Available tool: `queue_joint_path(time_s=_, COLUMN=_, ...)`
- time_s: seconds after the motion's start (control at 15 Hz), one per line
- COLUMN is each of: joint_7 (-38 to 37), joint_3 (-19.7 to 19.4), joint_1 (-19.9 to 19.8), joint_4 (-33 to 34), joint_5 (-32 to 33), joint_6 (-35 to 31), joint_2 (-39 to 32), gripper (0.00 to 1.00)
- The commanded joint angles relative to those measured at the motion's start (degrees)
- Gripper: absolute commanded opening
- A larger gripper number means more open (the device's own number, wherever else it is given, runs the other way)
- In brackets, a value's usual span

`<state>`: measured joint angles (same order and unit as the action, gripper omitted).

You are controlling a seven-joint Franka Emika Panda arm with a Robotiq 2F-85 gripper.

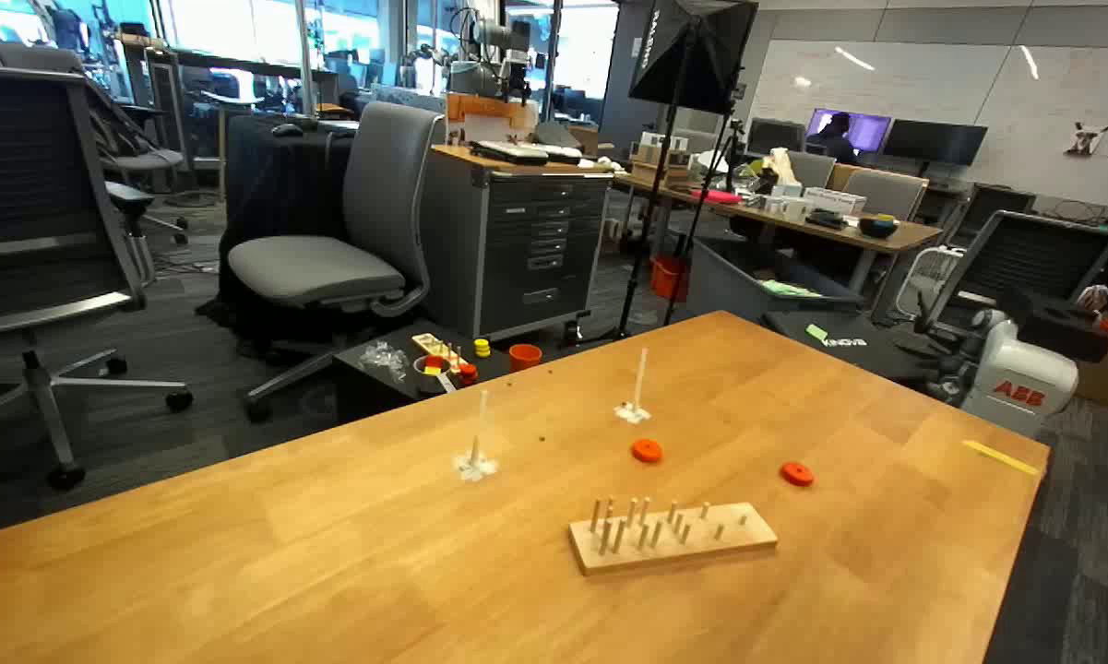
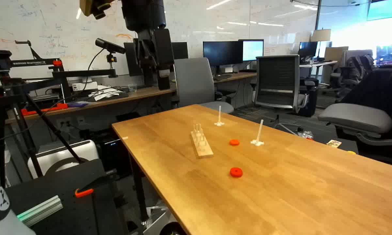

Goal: Place the orange ring on the left on the wooden board

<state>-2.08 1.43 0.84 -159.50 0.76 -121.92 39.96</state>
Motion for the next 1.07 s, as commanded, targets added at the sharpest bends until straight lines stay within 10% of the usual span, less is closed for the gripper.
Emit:
queue_joint_path(time_s=0.0, joint_7=0.0, joint_3=0.1, joint_1=0.0, joint_4=0.1, joint_5=-0.1, joint_6=0.1, joint_2=0.0, gripper=1.00)
queue_joint_path(time_s=0.67, joint_7=-8.2, joint_3=3.0, joint_1=-2.1, joint_4=9.9, joint_5=1.8, joint_6=-20.1, joint_2=-23.6, gripper=1.00)
queue_joint_path(time_s=1.0, joint_7=-16.5, joint_3=3.3, joint_1=-1.2, joint_4=21.2, joint_5=3.0, joint_6=-18.0, joint_2=-41.5, gripper=1.00)
